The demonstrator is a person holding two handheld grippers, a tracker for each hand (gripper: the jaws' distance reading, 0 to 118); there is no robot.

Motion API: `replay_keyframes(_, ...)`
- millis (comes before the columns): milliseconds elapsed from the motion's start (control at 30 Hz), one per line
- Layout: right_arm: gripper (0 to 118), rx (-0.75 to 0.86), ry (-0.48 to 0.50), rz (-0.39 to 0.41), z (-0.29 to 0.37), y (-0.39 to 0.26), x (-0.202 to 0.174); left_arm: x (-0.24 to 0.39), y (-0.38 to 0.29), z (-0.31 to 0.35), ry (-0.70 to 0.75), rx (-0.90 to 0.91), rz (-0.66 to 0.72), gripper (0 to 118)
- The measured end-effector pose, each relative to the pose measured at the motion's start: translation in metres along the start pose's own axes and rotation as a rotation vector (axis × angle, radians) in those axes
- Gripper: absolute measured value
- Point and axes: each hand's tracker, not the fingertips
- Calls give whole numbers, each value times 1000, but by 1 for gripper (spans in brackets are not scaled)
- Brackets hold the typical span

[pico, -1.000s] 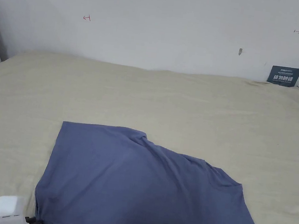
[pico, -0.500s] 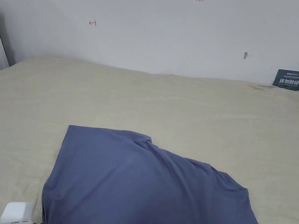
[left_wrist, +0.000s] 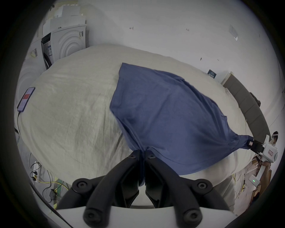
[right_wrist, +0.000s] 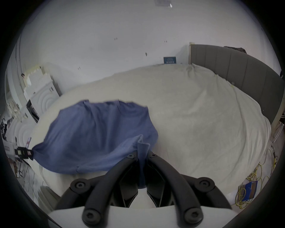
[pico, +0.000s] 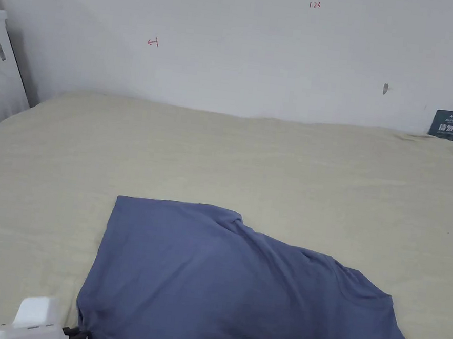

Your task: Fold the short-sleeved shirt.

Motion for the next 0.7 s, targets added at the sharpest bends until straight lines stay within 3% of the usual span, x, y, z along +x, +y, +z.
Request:
replay_keyframes(267,4,154,48,26,-20,102,-20,20,102,-3,-23,142,-28,3)
replay_keyframes(700,4,373,45,74,-45,300,-59,72,311,-6,-31,325,-95,3)
